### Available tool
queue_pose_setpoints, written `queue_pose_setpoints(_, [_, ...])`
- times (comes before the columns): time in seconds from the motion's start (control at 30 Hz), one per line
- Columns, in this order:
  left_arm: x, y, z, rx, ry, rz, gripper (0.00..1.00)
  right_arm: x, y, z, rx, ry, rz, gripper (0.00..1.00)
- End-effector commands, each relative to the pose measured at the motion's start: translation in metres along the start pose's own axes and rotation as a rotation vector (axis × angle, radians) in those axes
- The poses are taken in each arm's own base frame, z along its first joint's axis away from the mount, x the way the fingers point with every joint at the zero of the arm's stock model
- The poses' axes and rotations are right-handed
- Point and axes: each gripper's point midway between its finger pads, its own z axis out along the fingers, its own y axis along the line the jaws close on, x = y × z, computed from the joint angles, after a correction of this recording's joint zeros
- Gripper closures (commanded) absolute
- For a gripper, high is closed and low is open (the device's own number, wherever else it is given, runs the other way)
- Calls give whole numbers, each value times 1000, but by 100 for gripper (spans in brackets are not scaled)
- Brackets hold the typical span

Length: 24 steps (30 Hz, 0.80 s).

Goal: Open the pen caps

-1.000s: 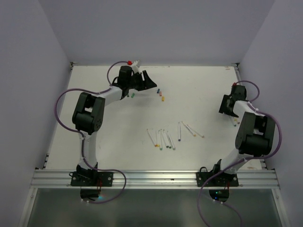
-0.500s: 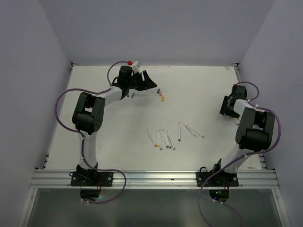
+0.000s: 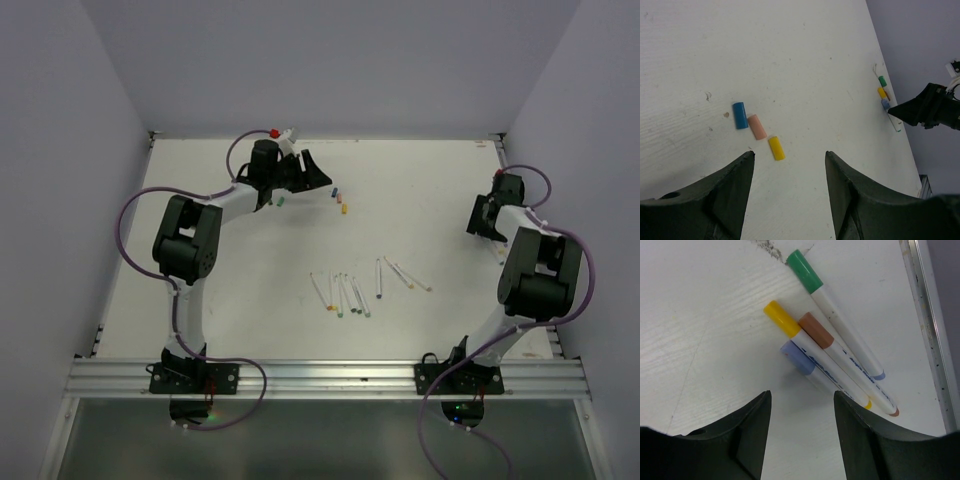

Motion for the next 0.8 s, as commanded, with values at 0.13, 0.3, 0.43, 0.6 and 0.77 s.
queue_pose_setpoints(0.13, [-17, -18, -7, 55, -42, 38, 38, -5, -4, 16, 30, 14, -18, 44])
queue_pose_setpoints(0.3, [-15, -19, -8, 57, -37, 39, 38, -3, -4, 18, 31, 35, -27, 44])
queue_pose_setpoints(0.43, [-15, -20, -8, 59, -39, 39, 38, 7, -1, 18, 8, 78, -35, 48])
queue_pose_setpoints(0.6, [-16, -22, -9, 65, -42, 35, 38, 26, 7, 14, -35, 134, -25, 58])
queue_pose_setpoints(0.77, [-14, -26, -11, 78, -44, 28, 38, 34, 32, 9, -154, 141, -13, 81])
